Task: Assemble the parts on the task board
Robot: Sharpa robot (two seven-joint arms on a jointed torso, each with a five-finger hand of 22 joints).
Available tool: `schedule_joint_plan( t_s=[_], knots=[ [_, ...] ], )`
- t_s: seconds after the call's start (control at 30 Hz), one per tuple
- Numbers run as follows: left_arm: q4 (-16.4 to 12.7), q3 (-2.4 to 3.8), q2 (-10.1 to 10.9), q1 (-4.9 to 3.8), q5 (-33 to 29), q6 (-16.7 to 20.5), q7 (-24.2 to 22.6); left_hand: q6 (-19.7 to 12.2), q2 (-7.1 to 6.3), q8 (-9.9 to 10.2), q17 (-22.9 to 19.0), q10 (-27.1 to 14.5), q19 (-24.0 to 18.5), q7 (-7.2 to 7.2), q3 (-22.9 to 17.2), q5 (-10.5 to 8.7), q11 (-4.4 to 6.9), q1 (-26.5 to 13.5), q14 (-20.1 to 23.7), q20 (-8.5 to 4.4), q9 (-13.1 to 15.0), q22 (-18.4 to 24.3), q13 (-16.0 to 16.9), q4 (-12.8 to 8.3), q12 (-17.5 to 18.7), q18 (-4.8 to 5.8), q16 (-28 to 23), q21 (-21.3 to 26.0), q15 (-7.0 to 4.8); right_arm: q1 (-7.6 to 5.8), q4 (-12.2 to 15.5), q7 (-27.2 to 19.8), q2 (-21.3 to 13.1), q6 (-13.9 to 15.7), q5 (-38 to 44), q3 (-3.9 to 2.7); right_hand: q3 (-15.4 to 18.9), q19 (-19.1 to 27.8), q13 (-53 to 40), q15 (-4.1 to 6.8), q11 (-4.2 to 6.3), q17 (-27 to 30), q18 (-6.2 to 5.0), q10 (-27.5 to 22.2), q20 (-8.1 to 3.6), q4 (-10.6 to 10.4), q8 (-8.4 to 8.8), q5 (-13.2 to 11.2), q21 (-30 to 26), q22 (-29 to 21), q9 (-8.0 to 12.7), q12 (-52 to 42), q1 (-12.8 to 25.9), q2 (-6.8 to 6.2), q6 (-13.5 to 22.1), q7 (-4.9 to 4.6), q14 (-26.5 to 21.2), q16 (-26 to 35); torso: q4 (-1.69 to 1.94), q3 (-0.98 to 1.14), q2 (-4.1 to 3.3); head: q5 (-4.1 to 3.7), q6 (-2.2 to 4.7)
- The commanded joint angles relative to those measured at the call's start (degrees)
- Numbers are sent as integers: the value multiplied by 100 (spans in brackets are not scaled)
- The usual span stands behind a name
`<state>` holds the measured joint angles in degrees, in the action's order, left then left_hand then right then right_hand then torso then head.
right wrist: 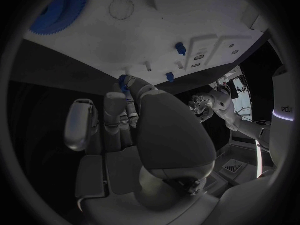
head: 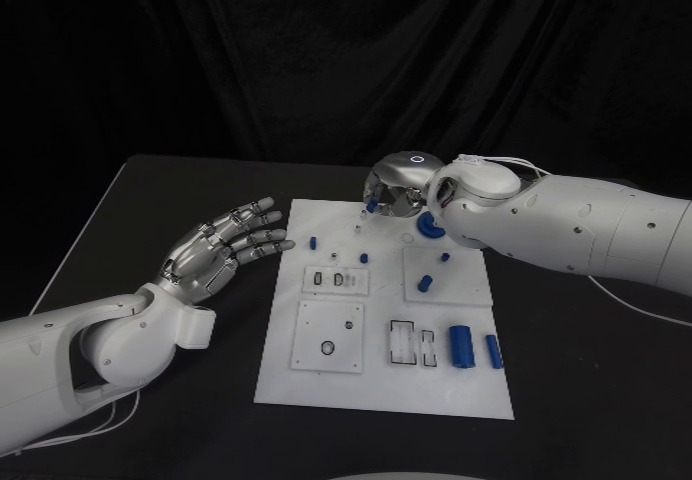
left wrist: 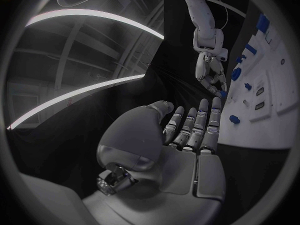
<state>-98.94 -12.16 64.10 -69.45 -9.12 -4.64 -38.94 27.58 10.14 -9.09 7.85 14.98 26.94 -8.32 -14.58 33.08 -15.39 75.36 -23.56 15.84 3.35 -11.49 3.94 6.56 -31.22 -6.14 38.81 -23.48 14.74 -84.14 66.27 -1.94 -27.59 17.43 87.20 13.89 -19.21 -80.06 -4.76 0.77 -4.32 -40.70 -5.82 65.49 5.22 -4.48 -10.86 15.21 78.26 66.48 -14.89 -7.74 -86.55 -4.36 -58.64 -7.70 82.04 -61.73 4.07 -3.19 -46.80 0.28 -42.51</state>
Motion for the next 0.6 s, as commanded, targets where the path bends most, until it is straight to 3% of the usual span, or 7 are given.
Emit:
schedule_joint_plan(
  t_s=[0.03,0.6],
  knots=[
    [-10,3,-11,-12,-36,-91,-1019,23,37,-29,-9,8,-41,-17,-43,21,-43,-31,40,5,9,7,9,8,-27,83,25,31,-7,22,-27,-42,24,-83,-31,-6,-24,35,3,-16,-13,8,85,-14,10,1,28,-24,-8,-15,0,27,29,22,44,-12,-19,34,2,3,1,-5,-11],
    [-19,3,-13,-12,-39,-109,-944,5,42,-22,-15,-35,-75,-8,-95,21,-31,-49,75,12,5,6,-1,13,-13,85,44,32,2,37,-161,-56,158,-142,-33,-6,-41,61,14,-41,-38,85,86,-66,35,-30,74,-53,-22,-9,-22,76,95,25,124,-25,-77,101,4,-5,-5,-42,-7]
  ],
)
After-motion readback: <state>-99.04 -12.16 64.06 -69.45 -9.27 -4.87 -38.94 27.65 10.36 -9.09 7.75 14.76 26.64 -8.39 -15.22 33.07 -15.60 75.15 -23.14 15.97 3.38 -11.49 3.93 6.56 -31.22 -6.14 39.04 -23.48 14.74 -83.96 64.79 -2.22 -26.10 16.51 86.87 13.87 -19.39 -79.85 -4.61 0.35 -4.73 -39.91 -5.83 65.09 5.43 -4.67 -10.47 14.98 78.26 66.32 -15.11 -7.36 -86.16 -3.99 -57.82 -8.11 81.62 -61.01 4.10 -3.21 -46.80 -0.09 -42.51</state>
